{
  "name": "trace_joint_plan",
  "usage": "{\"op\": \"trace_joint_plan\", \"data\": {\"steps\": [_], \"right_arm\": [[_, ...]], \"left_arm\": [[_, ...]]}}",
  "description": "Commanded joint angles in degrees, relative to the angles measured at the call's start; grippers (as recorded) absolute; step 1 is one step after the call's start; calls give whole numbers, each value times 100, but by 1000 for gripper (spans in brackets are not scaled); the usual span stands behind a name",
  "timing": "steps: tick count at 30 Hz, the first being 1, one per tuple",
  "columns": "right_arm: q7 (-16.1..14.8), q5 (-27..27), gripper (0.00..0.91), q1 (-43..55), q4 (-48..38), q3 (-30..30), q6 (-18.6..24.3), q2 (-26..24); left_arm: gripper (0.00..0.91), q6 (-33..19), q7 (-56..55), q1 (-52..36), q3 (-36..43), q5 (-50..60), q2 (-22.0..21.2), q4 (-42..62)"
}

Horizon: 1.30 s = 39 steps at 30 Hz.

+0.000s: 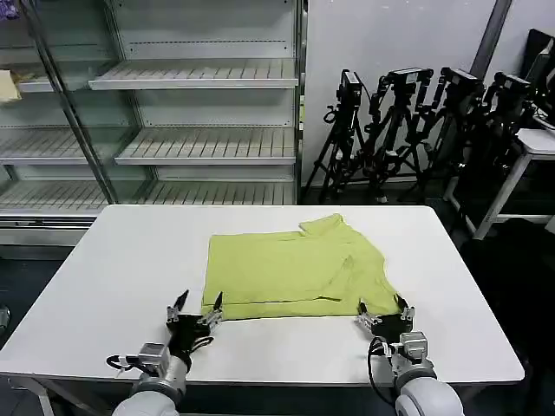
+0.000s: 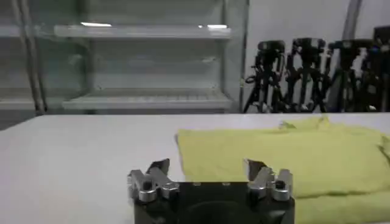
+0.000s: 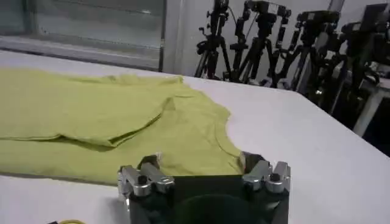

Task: Fold and organize the clothes.

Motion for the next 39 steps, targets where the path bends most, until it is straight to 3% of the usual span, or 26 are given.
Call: {"op": "trace_joint_plan", "data": {"steps": [1,4,6,7,8,10,27,39], "right_arm": [[14,15,887,0,30,3,-63,3],[15,13,877,-1,32,12,-80,4],[13,14,786,-4,32,20,-82,12],[12,15,655,-9,33,22,-77,15],[12,15,383,-18,37,23,-69,18],[19,17,20,-36,53,24,-52,24],[15,30,0,-401,430,137,-29,-16],[46,-89,0,-1658,1490,496,-50,-74]], "left_arm": [[20,655,-75,20,255,81,-22,143],[20,877,-173,16,232,-90,-34,161],[20,922,-183,24,216,-115,-32,159],[20,966,-192,26,210,-132,-31,156],[20,1005,-205,31,207,-144,-31,149],[20,1041,-219,44,203,-159,-31,132],[20,1077,-154,366,107,-241,36,-201],[20,1064,-150,1209,-23,-164,65,-990]]}}
